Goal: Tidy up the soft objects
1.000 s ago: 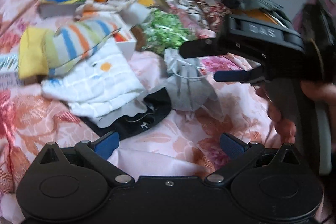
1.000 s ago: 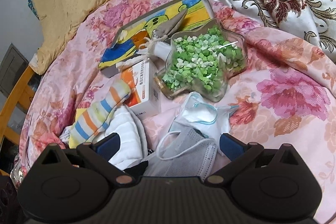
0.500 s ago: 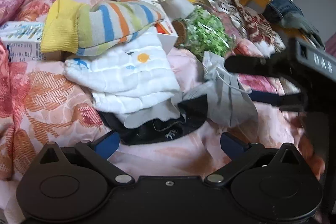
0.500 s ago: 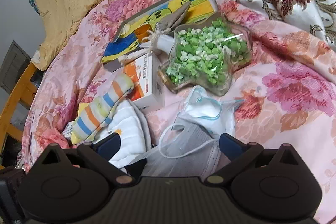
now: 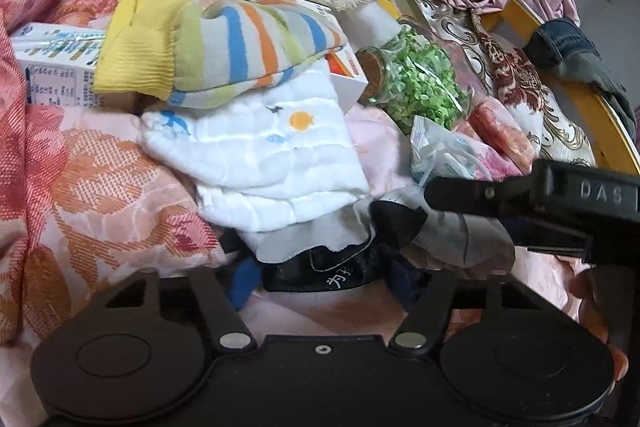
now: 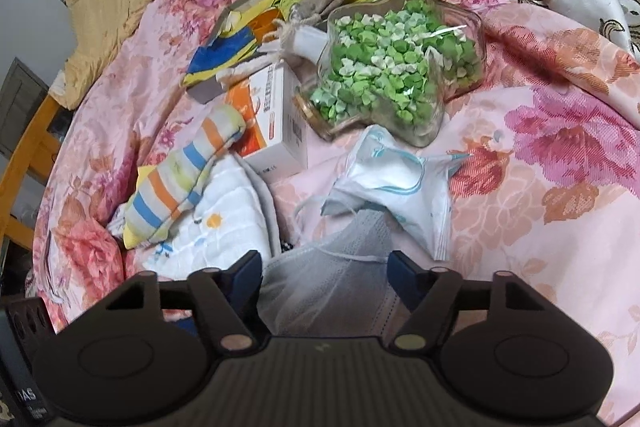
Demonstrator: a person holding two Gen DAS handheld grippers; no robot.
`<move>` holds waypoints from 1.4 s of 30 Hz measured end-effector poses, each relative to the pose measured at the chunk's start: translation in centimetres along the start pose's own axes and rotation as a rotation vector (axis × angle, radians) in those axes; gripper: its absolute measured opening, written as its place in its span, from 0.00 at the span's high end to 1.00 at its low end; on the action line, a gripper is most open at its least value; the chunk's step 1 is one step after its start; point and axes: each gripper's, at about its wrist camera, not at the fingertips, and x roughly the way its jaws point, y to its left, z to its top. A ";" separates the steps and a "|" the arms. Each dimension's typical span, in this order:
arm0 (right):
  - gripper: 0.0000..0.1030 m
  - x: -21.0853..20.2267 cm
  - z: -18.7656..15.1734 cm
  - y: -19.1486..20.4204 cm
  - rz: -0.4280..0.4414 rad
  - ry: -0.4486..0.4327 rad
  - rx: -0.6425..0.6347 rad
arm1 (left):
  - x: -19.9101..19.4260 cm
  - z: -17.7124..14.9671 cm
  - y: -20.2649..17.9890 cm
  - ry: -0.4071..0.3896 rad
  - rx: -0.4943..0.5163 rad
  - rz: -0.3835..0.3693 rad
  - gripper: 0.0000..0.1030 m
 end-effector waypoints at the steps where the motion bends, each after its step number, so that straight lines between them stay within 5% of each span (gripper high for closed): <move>1: 0.36 0.1 0.0 0.0 -0.003 0.005 -0.002 | 0.0 -0.1 0.1 -0.001 -0.004 -0.001 0.42; 8: 0.49 0.5 -0.3 0.6 -0.026 0.031 -0.046 | -0.2 -0.7 0.1 -0.013 0.002 -0.007 0.61; 18: 0.80 0.4 -0.3 0.6 -0.019 0.021 -0.053 | -1.0 -1.4 -0.2 -0.061 0.012 -0.024 0.84; 42: 0.87 -2.6 0.4 0.2 0.126 -0.189 -0.026 | -3.7 -2.9 -3.2 -0.183 0.184 -0.034 0.93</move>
